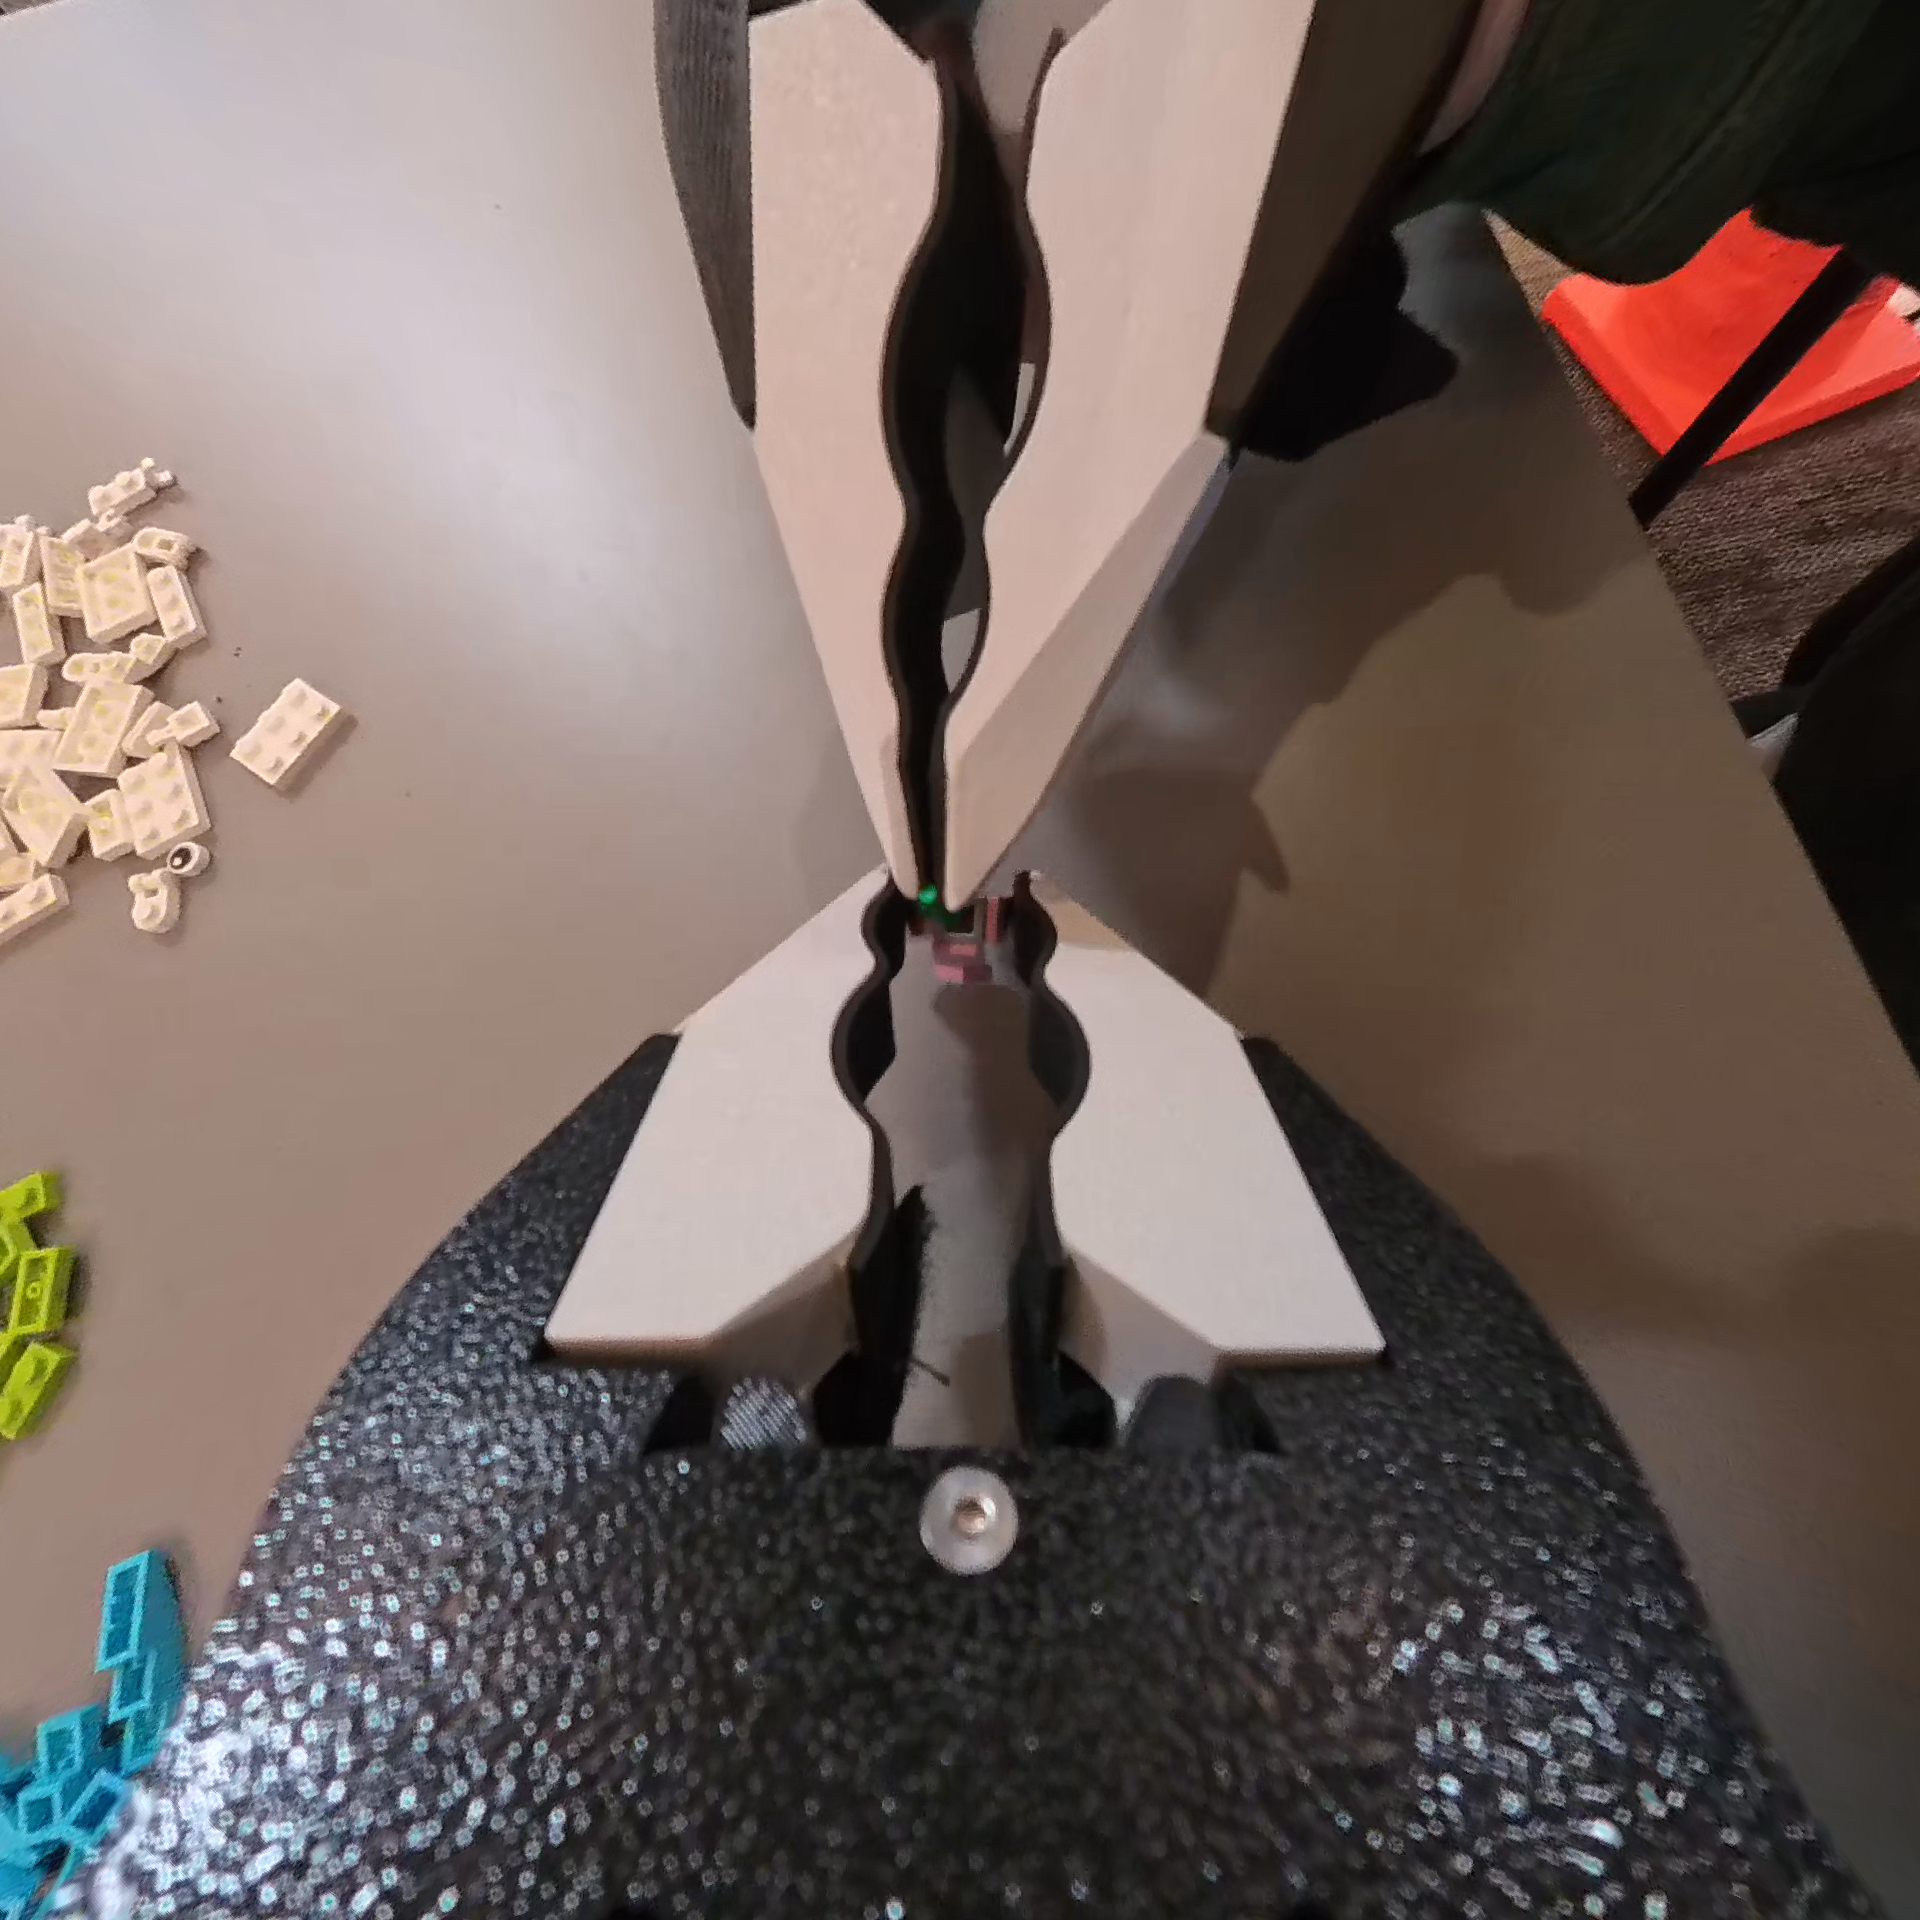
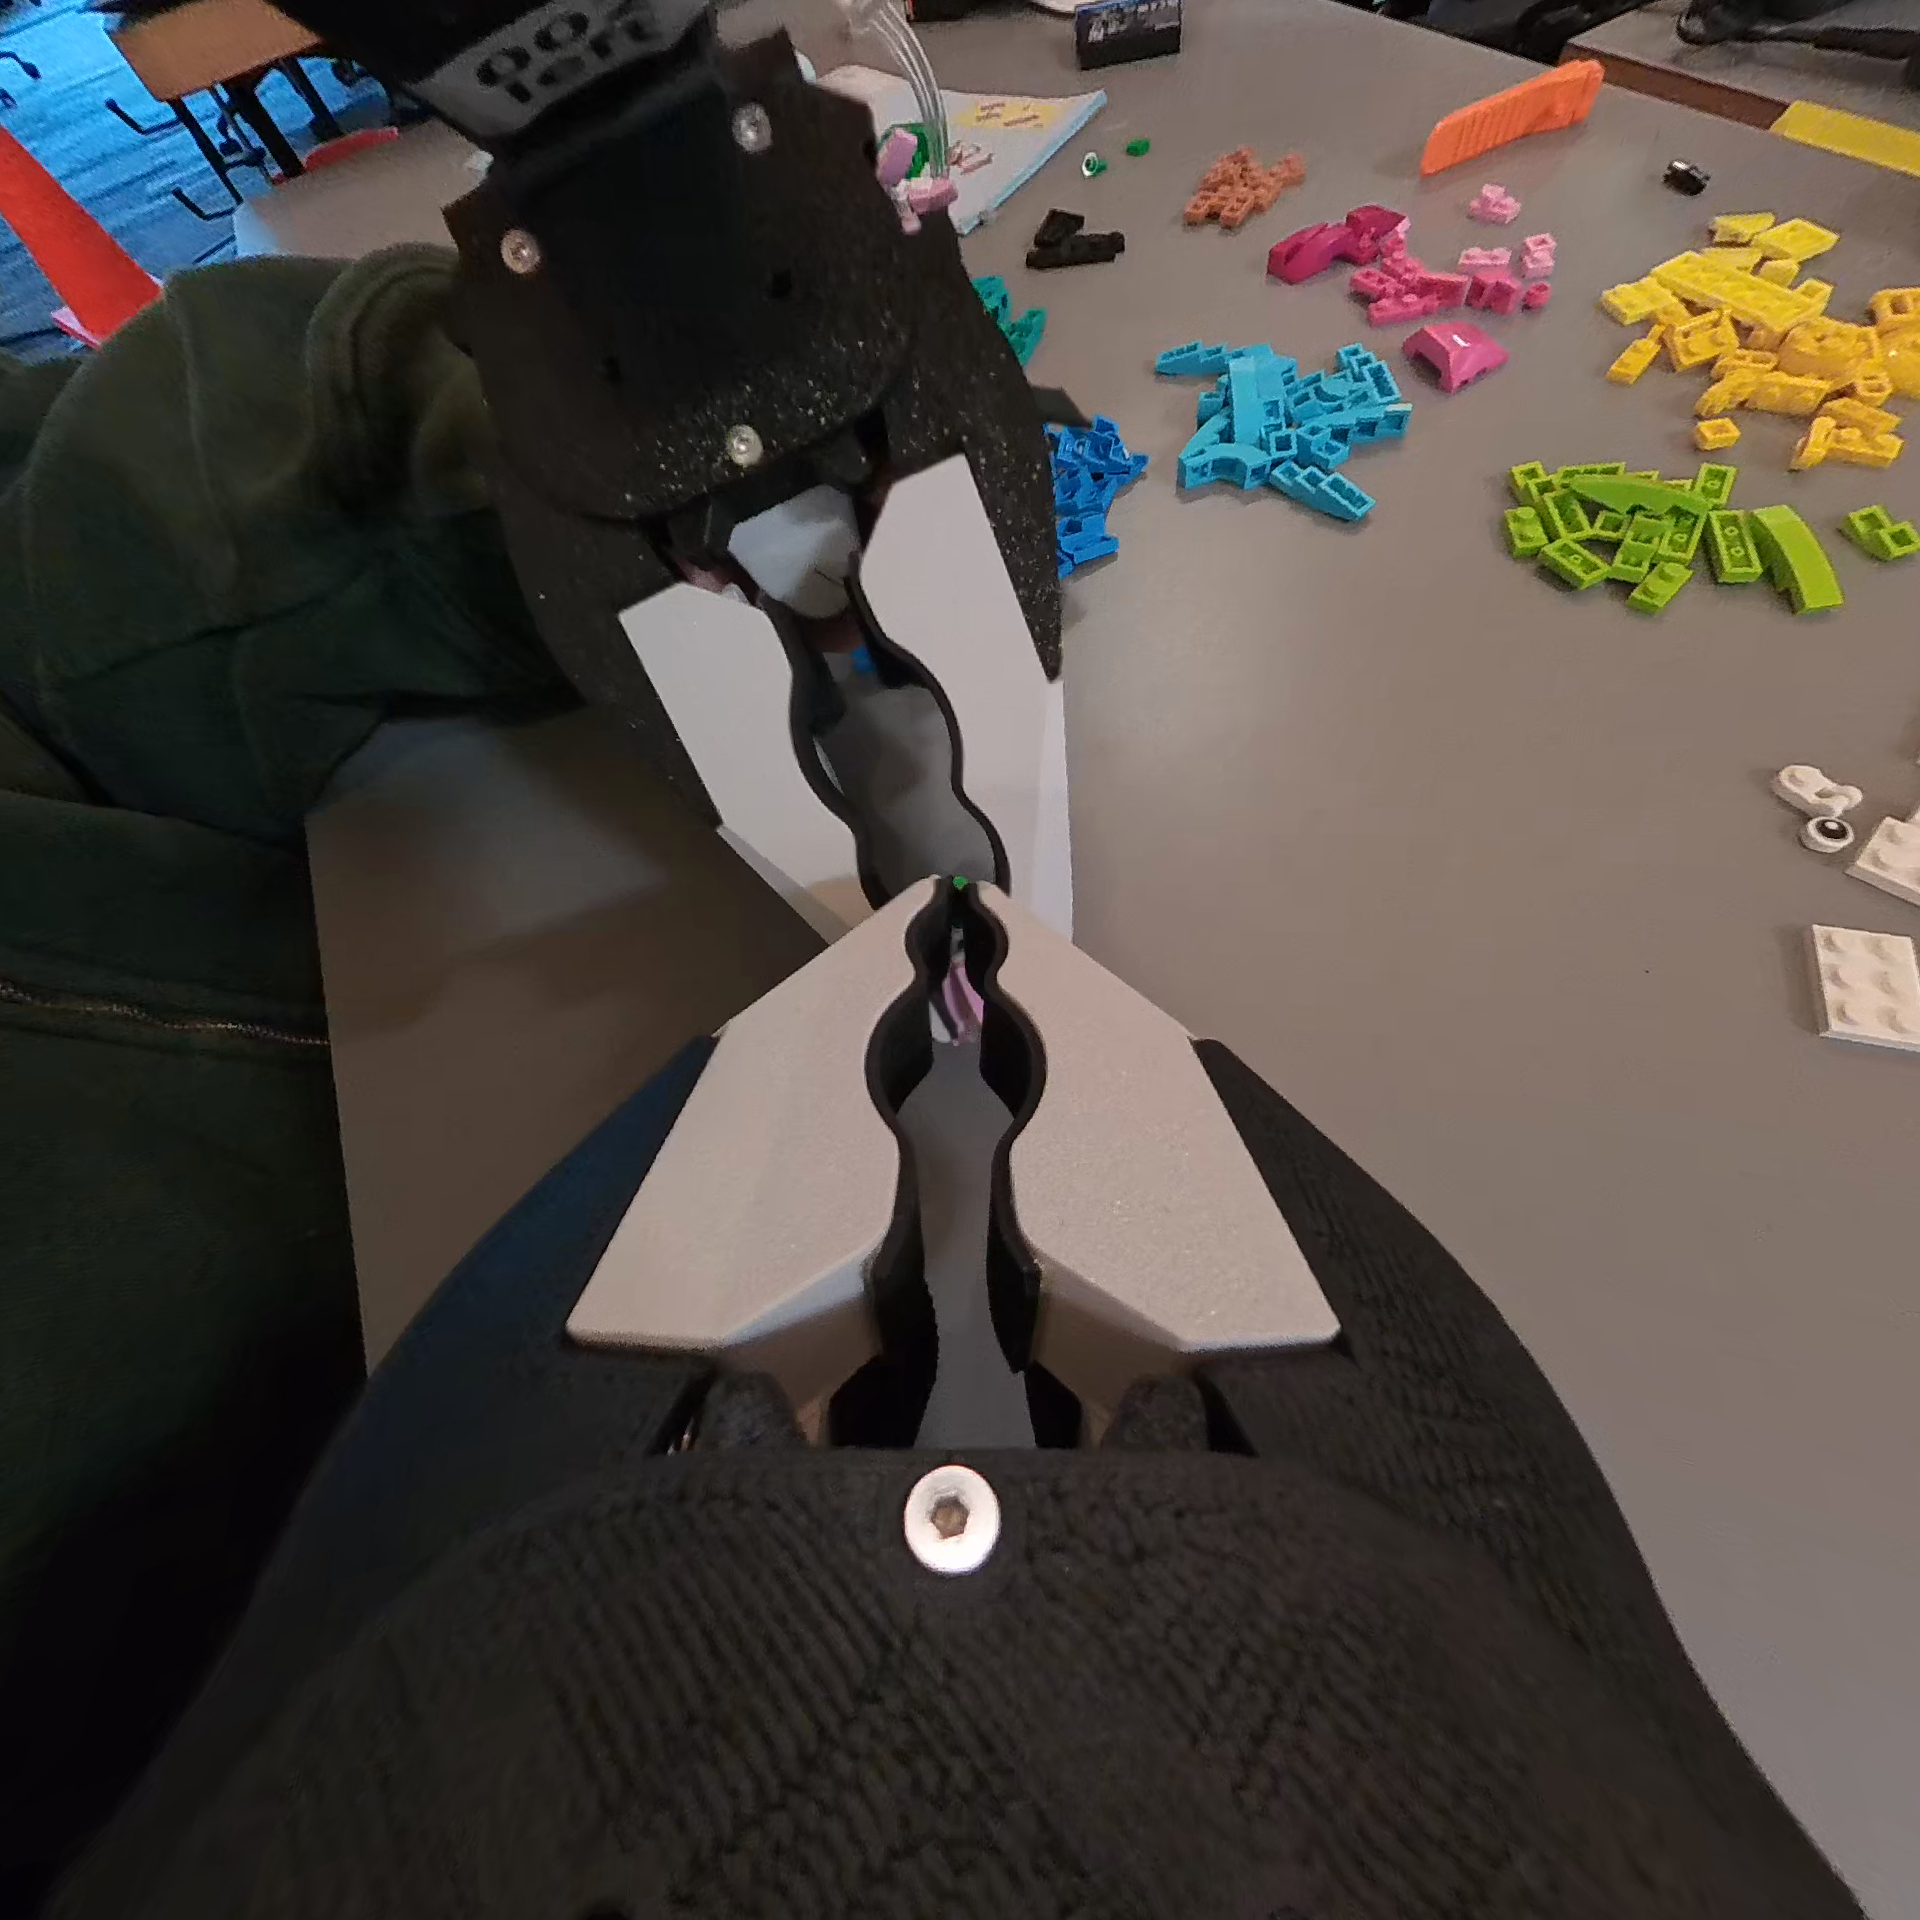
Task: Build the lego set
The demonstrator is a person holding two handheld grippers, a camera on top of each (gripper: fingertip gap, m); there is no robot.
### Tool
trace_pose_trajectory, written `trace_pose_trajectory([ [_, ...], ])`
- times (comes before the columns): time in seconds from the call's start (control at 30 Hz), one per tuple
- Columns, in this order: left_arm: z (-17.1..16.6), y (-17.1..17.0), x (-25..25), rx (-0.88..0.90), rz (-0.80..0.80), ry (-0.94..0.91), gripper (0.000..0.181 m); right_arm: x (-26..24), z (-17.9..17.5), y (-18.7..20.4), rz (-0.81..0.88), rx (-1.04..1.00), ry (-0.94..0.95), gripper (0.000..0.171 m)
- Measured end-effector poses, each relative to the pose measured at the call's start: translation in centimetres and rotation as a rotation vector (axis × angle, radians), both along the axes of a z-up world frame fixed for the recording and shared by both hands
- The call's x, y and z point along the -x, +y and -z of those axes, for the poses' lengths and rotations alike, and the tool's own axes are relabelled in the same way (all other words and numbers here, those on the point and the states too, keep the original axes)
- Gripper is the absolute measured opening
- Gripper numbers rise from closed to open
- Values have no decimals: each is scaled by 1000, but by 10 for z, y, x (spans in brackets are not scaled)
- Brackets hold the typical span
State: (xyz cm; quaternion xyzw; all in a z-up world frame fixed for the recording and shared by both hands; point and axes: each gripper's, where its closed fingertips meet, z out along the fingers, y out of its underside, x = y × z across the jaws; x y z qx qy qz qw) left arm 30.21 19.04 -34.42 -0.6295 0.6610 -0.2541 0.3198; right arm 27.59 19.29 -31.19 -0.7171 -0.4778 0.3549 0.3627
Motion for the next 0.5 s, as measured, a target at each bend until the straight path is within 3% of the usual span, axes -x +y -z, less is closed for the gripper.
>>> trace_pose_trajectory([
  [0.5,5,1,3,-85,6,79,17,-1,13,-2,-34,-136,-158,0],
])
